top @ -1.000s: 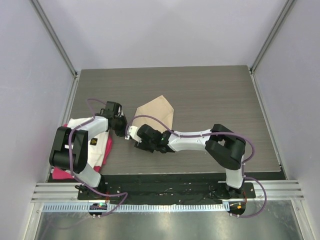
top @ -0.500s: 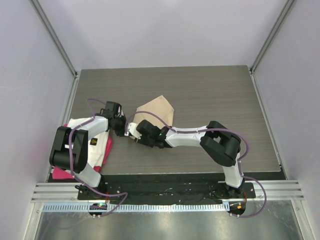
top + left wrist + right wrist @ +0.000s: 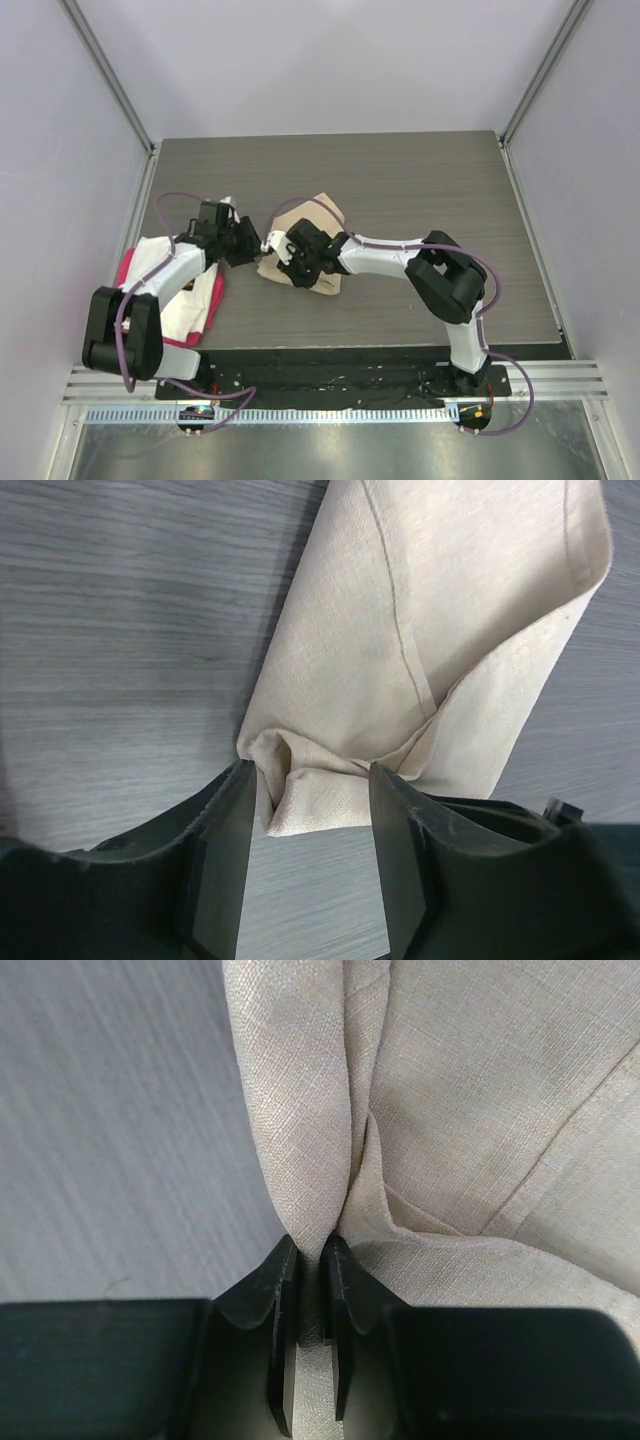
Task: Fold the napkin, place the utensils inside, and roll it up
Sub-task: Roll the napkin at the center of the board.
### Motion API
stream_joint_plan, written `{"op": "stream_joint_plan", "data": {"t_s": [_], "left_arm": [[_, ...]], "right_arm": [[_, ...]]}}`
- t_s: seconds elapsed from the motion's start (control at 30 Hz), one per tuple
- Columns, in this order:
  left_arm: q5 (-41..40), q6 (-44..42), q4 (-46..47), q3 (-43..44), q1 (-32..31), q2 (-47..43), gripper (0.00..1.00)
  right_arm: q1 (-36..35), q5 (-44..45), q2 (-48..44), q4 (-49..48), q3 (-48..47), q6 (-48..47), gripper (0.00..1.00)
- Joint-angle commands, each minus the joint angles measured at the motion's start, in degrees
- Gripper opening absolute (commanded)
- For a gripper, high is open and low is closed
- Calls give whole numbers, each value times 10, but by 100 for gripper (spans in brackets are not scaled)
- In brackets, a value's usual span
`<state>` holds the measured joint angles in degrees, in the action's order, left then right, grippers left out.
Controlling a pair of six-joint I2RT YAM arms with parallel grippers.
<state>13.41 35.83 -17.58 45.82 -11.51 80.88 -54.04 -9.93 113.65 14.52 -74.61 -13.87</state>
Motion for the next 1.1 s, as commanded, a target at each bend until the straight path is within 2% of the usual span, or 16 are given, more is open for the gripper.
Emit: {"op": "stream_joint_plan", "data": {"t_s": [0.0,0.23,0.33,0.57,0.83,1.0,1.07], "left_arm": [[-19,10,40,-47,1,-59,53],[0,34,93,-127,1,-129,54],[10,45,111,-150,1,-138,54],[34,48,144,-167,1,-125,55],[63,70,224,-199,-1,-99,55],[66,81,260,-211,-2,-70,47],[67,82,272,-211,-2,-53,40]], "right_arm": [[10,-135,37,142,-4,59,18],[53,-248,66,217,-72,95,16],[70,-313,87,234,-91,106,16],[107,-388,142,240,-114,138,15],[131,-401,191,250,-143,151,13],[137,-400,207,252,-150,155,13],[138,-396,208,252,-151,155,13]]}}
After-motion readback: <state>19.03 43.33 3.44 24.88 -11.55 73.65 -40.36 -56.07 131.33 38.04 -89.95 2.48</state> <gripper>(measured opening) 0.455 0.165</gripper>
